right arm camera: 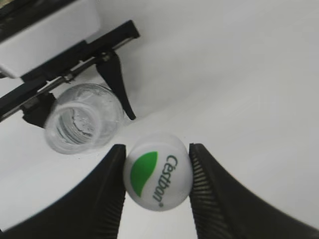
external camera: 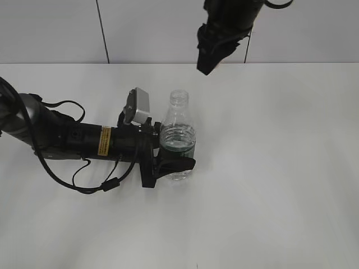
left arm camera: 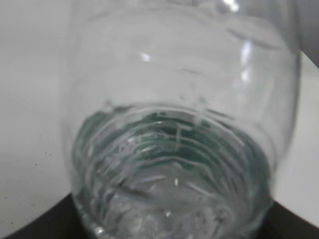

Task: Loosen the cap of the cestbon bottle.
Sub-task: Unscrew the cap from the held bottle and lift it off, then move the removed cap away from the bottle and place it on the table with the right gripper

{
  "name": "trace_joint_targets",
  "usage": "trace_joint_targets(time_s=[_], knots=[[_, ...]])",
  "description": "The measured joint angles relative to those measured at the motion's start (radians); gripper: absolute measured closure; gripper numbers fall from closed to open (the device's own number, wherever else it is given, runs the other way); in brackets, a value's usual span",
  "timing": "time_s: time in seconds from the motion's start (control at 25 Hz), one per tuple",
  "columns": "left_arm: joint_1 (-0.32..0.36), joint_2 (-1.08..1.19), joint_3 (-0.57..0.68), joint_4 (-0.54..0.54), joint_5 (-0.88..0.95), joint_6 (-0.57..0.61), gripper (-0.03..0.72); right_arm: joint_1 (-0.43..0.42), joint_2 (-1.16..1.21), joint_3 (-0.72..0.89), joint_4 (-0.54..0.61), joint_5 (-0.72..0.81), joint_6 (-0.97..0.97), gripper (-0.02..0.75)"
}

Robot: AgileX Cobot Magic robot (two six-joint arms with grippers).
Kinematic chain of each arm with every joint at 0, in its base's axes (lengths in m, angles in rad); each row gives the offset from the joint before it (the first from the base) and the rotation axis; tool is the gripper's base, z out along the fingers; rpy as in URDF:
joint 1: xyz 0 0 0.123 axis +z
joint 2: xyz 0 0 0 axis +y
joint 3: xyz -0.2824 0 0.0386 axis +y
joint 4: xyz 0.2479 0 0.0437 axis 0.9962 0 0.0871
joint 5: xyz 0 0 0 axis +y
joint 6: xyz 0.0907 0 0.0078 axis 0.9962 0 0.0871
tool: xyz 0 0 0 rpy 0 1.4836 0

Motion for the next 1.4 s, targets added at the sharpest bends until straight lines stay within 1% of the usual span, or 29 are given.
trace_joint_targets(time_s=[0.2,0.28,0.44,0.56,0.76,0.88,1.04,1.24,1.4], knots=[[0.0,0.0,0.0,0.0,0.0,0.0,0.28,-0.14,0.0,0.0,0.073,0.0,0.117,0.445],[0.0,0.0,0.0,0.0,0.0,0.0,0.28,-0.19,0.0,0.0,0.082,0.0,0.161,0.445],[0.0,0.0,0.0,0.0,0.002,0.0,0.28,-0.266,-0.001,0.022,0.09,0.0,0.224,0.445],[0.0,0.0,0.0,0.0,0.002,0.0,0.28,-0.314,-0.001,0.072,0.094,-0.013,0.269,0.445],[0.0,0.0,0.0,0.0,0.002,0.0,0.28,-0.368,-0.001,0.19,0.095,-0.08,0.33,0.445],[0.0,0.0,0.0,0.0,0.002,0.0,0.28,-0.385,-0.001,0.269,0.069,-0.139,0.375,0.445],[0.0,0.0,0.0,-0.002,0.002,0.0,0.28,-0.391,-0.001,0.376,0.024,-0.222,0.425,0.445],[0.0,0.0,0.0,-0.002,0.004,0.0,0.28,-0.399,-0.001,0.522,0.009,-0.344,0.461,0.445],[0.0,0.0,0.0,-0.003,0.006,0.0,0.28,-0.426,-0.001,0.602,0.009,-0.416,0.482,0.446]])
